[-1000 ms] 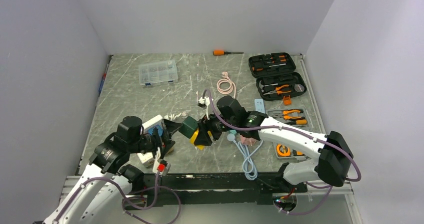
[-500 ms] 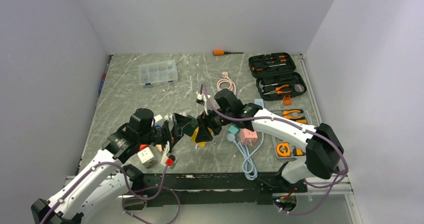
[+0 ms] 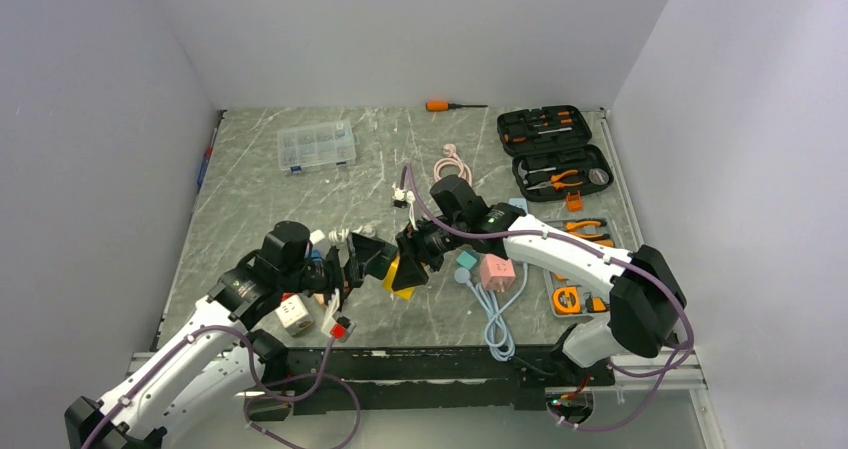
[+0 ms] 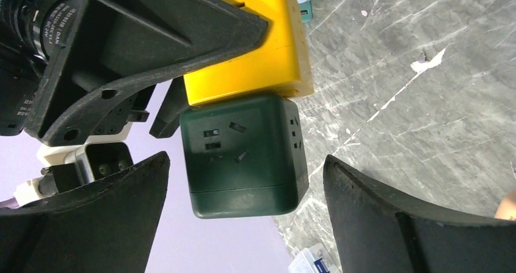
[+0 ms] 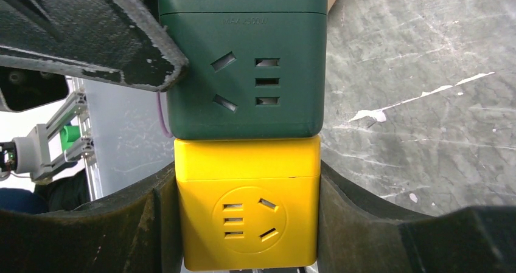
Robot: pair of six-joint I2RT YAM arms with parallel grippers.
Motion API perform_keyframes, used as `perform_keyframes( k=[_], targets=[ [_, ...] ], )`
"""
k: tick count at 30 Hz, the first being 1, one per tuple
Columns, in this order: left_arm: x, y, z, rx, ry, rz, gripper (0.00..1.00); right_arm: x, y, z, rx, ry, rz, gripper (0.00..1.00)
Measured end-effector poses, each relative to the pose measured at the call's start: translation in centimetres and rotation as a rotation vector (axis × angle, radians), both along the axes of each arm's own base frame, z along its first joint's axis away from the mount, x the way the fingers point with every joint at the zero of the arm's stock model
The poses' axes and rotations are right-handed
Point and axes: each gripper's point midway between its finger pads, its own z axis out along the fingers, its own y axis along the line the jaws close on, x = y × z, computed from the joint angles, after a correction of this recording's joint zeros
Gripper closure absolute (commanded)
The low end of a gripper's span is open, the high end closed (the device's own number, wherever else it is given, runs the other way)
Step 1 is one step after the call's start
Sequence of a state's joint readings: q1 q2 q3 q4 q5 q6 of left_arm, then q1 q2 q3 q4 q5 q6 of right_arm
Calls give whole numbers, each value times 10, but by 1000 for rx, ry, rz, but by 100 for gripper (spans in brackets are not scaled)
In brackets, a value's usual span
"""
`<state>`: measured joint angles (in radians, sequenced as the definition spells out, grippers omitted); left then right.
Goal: Pull the plug off the socket
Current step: Remove the plug from the socket.
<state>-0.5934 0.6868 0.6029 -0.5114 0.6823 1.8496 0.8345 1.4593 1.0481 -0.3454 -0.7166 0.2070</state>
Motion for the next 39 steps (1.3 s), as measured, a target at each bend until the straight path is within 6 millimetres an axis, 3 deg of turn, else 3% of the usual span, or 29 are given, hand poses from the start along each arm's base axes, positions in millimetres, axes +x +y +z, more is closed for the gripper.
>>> perform_keyframes(
  k=[7,13,27,39],
  targets=[
    [0,0,-9,9,-10,-8,5,-4,0,2,11,13,19,100],
    [3,-13,-15,23,10,-23,19,-4,0,1,3,15,19,100],
    [13,-20,-12,44,84,60,98,6,1,-2,-20,-21,-10,100],
    [28,-22,-19,71,74,129,100,15,-5,-12,-21,-84,-91,100]
  ],
)
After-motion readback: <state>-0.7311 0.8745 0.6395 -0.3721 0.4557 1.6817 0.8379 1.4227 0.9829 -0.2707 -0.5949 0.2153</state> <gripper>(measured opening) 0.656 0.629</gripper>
